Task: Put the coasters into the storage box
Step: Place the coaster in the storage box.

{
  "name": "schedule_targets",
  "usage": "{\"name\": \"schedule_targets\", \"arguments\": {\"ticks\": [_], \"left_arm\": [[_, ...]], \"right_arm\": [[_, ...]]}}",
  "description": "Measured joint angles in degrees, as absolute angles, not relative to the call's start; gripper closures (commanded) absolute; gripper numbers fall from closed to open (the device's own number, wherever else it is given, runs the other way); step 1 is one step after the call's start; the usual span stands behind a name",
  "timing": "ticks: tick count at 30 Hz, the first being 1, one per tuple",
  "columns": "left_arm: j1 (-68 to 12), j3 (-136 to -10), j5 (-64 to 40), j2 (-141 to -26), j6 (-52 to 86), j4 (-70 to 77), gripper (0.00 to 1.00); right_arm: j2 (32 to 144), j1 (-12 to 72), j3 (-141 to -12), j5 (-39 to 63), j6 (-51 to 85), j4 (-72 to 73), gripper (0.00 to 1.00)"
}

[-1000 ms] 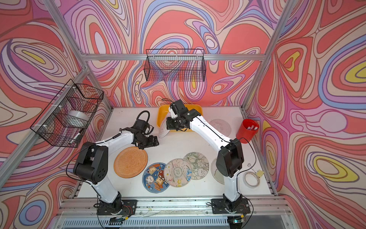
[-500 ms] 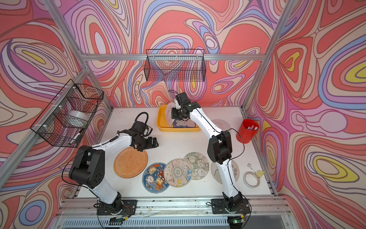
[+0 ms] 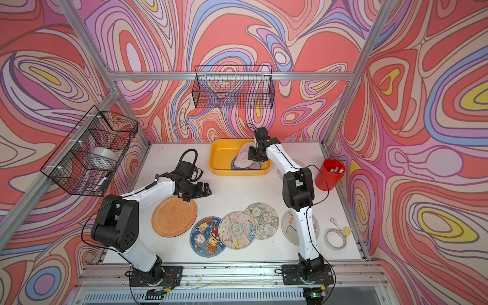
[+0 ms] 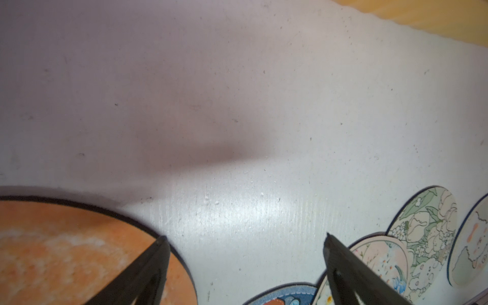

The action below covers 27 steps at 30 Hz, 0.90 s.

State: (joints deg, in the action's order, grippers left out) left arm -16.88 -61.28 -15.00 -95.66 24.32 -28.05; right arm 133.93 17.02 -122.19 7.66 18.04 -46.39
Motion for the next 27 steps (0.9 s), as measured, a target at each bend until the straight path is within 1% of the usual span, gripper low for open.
{"name": "schedule_targets", "arguments": {"ticks": [2, 3, 5, 8, 11, 19, 24, 27], "left_arm": [[-16.88, -61.28, -15.00, -95.66, 24.36, -28.08, 0.07], [-16.88, -61.28, -15.00, -95.66, 24.47, -28.08, 0.07], [-16.88, -61.28, -15.00, -95.64, 24.69, -28.08, 0.07], [-16.88, -61.28, -15.00, -95.35, 24.77, -28.12, 0.07], [-17.15, -61.28, -14.98, -94.52, 25.04, -28.16, 0.06], [-18.61, -61.21, -15.14, -93.82, 25.80, -28.25, 0.06], [-20.29, -60.23, -15.46, -93.32, 26.89, -28.27, 0.06], [-22.39, -59.09, -15.66, -91.98, 27.92, -28.53, 0.06]], "right_arm": [[133.95, 17.08, -121.89, 6.79, 17.39, -47.51, 0.54], [133.95, 17.17, -121.89, 6.39, 17.39, -47.92, 0.50], [133.95, 17.30, -121.86, 5.63, 17.10, -48.34, 0.43], [133.58, 17.37, -121.12, 4.64, 16.86, -48.53, 0.36], [132.44, 17.39, -119.39, 4.05, 17.02, -48.93, 0.34], [125.97, 17.39, -113.30, 4.78, 17.43, -48.77, 0.32], [118.89, 17.39, -106.21, 8.27, 18.06, -47.83, 0.27], [113.30, 17.39, -99.55, 11.14, 18.76, -46.61, 0.24]]}}
